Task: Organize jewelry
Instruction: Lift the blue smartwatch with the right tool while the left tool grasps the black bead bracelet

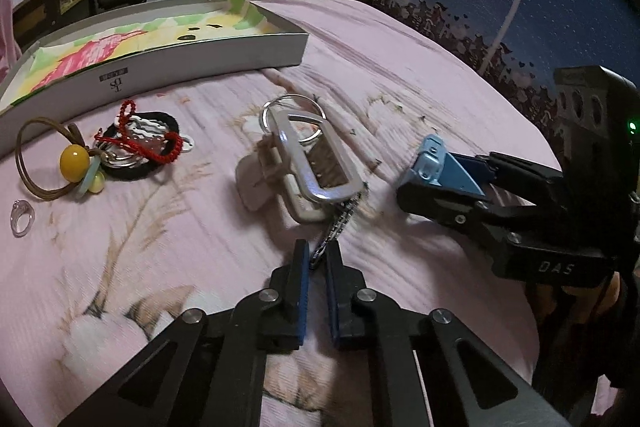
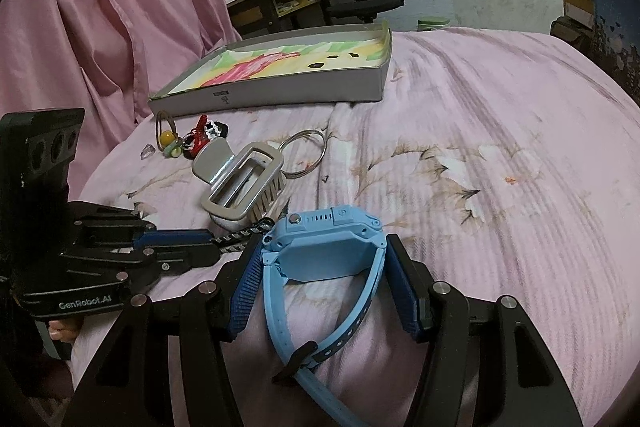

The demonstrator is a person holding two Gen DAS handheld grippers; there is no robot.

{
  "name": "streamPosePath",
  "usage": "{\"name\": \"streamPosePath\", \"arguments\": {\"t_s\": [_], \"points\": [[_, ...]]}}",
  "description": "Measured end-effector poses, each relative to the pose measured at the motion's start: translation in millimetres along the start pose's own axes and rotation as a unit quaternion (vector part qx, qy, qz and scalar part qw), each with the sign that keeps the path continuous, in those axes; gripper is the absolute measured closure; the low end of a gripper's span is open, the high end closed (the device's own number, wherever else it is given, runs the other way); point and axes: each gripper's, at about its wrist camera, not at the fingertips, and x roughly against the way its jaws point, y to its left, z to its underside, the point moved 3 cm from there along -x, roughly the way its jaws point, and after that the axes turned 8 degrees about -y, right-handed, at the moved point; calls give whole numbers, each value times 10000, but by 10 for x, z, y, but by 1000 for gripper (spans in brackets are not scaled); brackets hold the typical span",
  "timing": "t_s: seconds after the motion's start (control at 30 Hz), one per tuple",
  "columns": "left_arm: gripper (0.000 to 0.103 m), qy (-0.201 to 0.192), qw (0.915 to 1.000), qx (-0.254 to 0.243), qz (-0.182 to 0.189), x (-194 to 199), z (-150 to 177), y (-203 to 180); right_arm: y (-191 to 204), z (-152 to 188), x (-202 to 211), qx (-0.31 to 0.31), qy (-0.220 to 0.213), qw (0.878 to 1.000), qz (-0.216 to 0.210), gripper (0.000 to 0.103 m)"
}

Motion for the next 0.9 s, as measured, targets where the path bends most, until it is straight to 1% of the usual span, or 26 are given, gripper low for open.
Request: {"name": "streamPosePath", "arguments": {"t_s": [0.1, 0.2, 0.3, 0.37, 0.47, 0.57, 0.7, 0.8, 0.9], "points": [[98, 8, 10000, -39, 52, 28, 31, -62, 2, 13, 12, -20, -21, 10000, -35, 49], [99, -31, 9998, -87, -175, 64, 73, -140, 9, 16, 9, -13, -32, 10000, -69, 49], [99, -56, 9987, 15, -516, 78, 101, -184, 5, 16, 19, -35, -51, 9999, -105, 49], [99, -38, 9973, -50, -729, 59, 98, -233, 1, 18, 21, -41, -57, 9999, -102, 49], [99, 53, 9963, -188, -835, 22, 94, -260, -10, 25, 31, -59, -77, 9999, -113, 49], [99, 43, 9962, -149, -852, 34, 97, -255, -20, 31, 36, -97, -104, 9998, -147, 49], [100, -230, 9950, 5, -971, 132, 136, -300, -9, 35, 62, -92, -156, 9995, -254, 49], [100, -566, 9931, 65, -1026, 277, 212, -389, 26, 35, 97, -45, -220, 9991, -369, 49], [100, -1032, 9875, -21, -1192, 449, 306, -510, 88, 22, 155, 42, -374, 9982, -470, 49]]}}
